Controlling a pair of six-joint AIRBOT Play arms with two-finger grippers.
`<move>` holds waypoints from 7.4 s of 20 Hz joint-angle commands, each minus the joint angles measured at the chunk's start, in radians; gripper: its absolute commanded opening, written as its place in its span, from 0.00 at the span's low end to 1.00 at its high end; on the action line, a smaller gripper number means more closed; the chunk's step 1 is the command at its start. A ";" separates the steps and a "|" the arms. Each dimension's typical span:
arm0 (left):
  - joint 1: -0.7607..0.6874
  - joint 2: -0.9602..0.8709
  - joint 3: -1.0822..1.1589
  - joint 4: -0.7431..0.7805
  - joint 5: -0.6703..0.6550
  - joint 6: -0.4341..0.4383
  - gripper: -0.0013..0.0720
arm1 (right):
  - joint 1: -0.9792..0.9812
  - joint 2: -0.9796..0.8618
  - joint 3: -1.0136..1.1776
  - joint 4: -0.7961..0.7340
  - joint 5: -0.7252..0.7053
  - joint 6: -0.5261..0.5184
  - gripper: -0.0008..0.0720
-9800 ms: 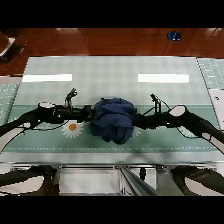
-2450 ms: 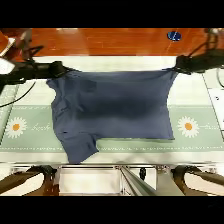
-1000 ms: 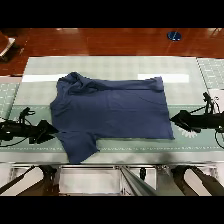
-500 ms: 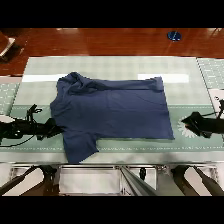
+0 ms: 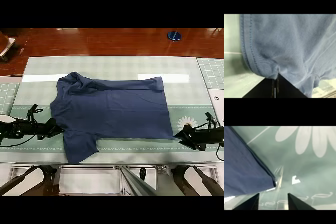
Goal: Fold the shirts.
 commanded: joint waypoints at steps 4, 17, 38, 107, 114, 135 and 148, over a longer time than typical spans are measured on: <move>-0.001 -0.001 0.000 0.013 0.054 0.000 0.05 | 0.029 -0.130 -0.009 0.127 -0.077 -0.055 0.57; -0.001 0.005 0.053 -0.252 0.045 0.093 0.05 | 0.032 -0.282 0.161 0.510 -0.004 -0.321 0.04; 0.061 0.666 1.282 0.173 0.016 -0.162 0.05 | 0.155 0.239 1.500 0.080 0.153 0.041 0.04; 0.057 0.079 0.026 -0.001 -0.087 -0.060 0.71 | 0.192 -0.229 0.333 0.176 -0.224 -0.031 0.57; -0.051 0.078 -0.121 -0.163 0.119 0.012 0.70 | 0.192 -0.229 0.268 0.239 -0.220 -0.069 0.57; -0.157 0.051 -0.091 -0.162 0.174 0.004 0.05 | 0.265 -0.285 0.145 0.245 -0.224 -0.079 0.36; -0.171 -0.203 0.566 -0.230 0.098 -0.058 0.05 | 0.284 -0.516 0.680 0.327 -0.121 -0.164 0.04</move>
